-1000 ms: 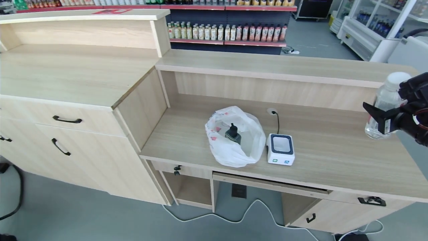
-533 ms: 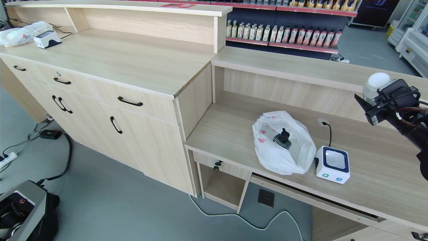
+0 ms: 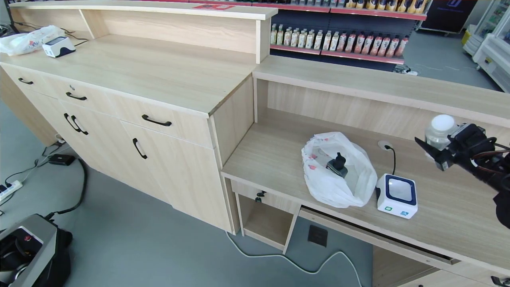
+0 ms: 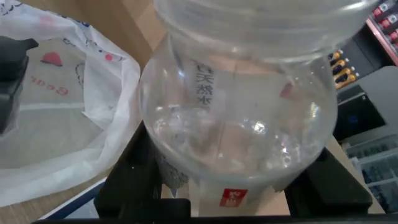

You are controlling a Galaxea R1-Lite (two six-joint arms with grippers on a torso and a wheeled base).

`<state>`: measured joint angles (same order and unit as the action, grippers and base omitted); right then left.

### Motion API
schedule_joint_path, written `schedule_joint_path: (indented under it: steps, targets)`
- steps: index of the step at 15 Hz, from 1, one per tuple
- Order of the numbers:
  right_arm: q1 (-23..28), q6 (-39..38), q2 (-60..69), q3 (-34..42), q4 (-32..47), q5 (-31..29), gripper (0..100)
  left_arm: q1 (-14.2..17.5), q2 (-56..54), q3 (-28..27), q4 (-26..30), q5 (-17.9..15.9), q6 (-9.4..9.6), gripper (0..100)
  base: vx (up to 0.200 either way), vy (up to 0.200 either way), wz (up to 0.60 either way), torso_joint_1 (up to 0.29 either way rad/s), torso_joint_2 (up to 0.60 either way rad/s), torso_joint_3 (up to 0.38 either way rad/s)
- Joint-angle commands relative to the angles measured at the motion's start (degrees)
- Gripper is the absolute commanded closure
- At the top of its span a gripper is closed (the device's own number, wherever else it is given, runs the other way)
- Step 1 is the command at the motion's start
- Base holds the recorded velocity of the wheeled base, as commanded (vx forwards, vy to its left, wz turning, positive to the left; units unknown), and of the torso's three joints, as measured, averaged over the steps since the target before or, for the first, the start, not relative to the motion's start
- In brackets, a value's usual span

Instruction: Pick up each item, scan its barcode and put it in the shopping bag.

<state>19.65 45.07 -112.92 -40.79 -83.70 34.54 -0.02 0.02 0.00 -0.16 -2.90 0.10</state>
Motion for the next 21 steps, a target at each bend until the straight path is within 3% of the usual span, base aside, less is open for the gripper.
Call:
schedule_joint_path:
  steps: [1, 6, 11, 16, 21]
  targets:
    - [1.18, 0.11, -1.16, -0.17, -0.23, 0.80, 100, 0.02, -0.02, 0.00, -0.02, 0.00, -0.01, 0, 0.000, 0.000, 0.00, 0.000, 0.00, 0.000]
    - [5.92, 0.28, -2.57, -0.96, -0.41, 10.29, 100, 0.02, -0.02, -0.09, -0.02, 0.00, -0.01, 0, 0.000, 0.000, 0.00, 0.000, 0.00, 0.000]
    - [9.79, 3.71, -5.91, -1.13, -1.29, 15.56, 100, 0.02, -0.02, 0.00, -0.02, 0.00, -0.01, 0, 0.000, 0.000, 0.00, 0.000, 0.00, 0.000]
    - [11.29, 5.12, -10.04, -0.96, -4.37, 16.97, 100, -0.06, -0.02, 0.00, -0.02, 0.00, -0.01, 0, 0.000, 0.000, 0.00, 0.000, 0.00, 0.000]
    - [8.74, 4.41, -13.99, -1.40, -6.30, 16.88, 100, 0.02, -0.02, 0.00, -0.02, 0.00, -0.01, 0, 0.000, 0.000, 0.00, 0.000, 0.00, 0.000]
